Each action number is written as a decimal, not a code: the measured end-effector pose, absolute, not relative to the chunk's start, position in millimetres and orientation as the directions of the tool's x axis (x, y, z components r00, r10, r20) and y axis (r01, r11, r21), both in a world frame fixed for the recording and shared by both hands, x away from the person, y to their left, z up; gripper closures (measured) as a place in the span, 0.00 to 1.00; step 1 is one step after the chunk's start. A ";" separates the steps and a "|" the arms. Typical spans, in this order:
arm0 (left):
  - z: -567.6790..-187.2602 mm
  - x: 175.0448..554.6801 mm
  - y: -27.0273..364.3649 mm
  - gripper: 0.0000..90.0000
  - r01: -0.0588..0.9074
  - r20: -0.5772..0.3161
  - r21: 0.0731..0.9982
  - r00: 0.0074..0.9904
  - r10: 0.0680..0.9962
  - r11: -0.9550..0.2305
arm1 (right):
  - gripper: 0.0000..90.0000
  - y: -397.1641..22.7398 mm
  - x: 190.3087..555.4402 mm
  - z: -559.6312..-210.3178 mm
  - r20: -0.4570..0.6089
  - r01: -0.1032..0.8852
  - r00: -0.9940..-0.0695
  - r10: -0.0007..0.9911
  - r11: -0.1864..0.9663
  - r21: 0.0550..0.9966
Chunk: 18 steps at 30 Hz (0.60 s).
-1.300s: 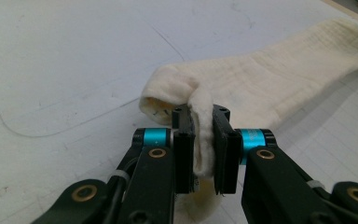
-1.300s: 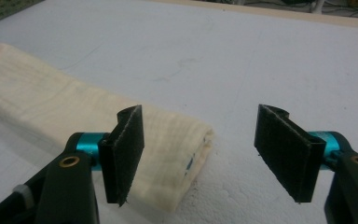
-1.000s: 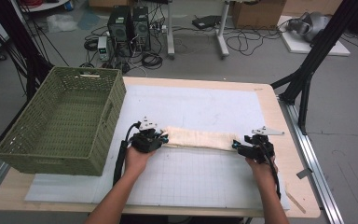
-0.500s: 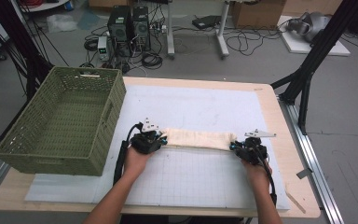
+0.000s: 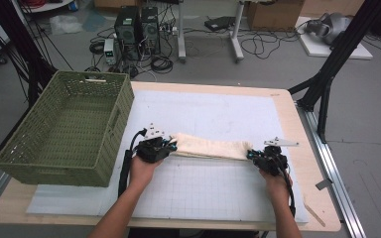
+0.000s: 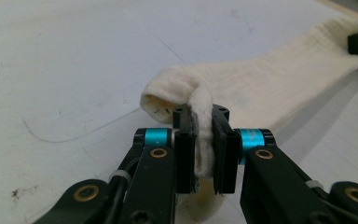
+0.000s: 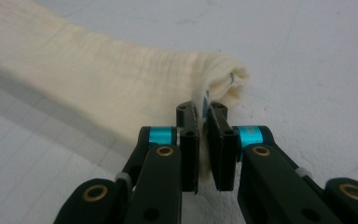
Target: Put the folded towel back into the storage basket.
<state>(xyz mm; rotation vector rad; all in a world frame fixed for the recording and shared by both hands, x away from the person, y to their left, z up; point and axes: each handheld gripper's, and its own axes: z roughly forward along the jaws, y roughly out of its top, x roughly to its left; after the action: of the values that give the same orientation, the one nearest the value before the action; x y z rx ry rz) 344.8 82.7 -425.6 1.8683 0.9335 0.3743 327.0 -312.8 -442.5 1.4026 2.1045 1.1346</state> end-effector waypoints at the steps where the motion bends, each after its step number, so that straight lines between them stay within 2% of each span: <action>1: -423.2 342.2 82.8 0.90 0.431 -0.138 0.874 0.664 0.735 -0.226 | 0.93 -313.5 325.7 -440.6 0.122 0.588 -0.440 0.890 0.182 0.788; 7: -407.5 327.6 89.8 0.90 0.403 -0.147 0.892 0.689 0.709 -0.207 | 0.93 -319.4 317.2 -431.0 0.135 0.552 -0.464 0.876 0.167 0.817; 18: -380.7 305.4 103.2 0.90 0.353 -0.158 0.924 0.704 0.692 -0.148 | 0.93 -319.2 302.7 -397.9 0.090 0.451 -0.530 0.843 0.191 0.872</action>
<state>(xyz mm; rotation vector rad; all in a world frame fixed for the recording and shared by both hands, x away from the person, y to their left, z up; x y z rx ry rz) 305.4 103.2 -380.7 1.7562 0.8338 0.3649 302.7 -319.2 -397.9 1.2111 2.0615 1.2868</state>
